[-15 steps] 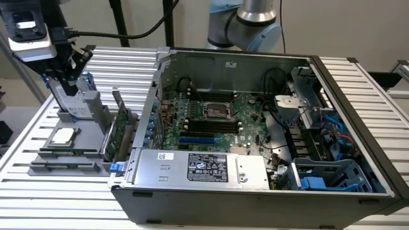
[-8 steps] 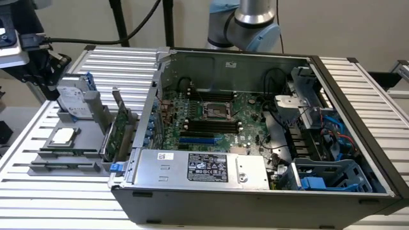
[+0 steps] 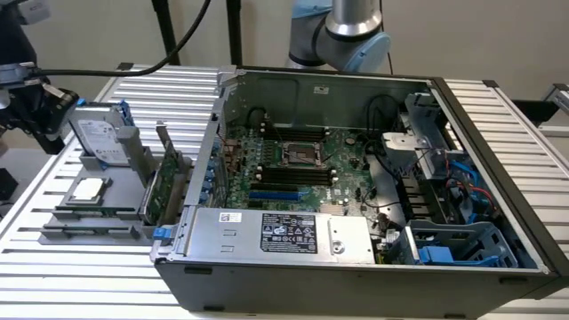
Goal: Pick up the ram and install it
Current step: 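Pick up the ram and move it above insertion slot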
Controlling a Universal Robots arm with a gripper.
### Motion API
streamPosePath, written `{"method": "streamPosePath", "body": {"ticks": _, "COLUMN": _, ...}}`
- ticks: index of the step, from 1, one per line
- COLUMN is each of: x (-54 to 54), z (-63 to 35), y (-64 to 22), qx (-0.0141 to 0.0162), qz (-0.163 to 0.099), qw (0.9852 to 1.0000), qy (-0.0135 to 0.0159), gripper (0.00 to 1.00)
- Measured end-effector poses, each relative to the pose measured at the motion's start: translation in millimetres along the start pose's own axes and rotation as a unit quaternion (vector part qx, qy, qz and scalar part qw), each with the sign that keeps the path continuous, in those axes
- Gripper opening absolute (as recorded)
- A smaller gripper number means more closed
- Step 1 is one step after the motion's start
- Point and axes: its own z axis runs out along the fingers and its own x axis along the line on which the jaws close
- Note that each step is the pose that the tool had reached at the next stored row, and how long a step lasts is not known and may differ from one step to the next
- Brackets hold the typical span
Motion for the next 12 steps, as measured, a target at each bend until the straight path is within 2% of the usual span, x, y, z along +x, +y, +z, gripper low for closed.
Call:
{"method": "streamPosePath", "body": {"ticks": 3, "x": -0.6, "z": 1.7, "y": -7.9, "qx": -0.0026, "qz": 0.0, "qw": 1.0, "qy": 0.0002, "gripper": 0.0}}
{"method": "streamPosePath", "body": {"ticks": 5, "x": -0.7, "z": 2.3, "y": -9.7, "qx": -0.005, "qz": 0.0, "qw": 1.0, "qy": 0.0003, "gripper": 0.0}}
{"method": "streamPosePath", "body": {"ticks": 12, "x": -0.7, "z": 2.3, "y": -9.7, "qx": -0.0054, "qz": 0.0, "qw": 1.0, "qy": 0.0004, "gripper": 0.0}}
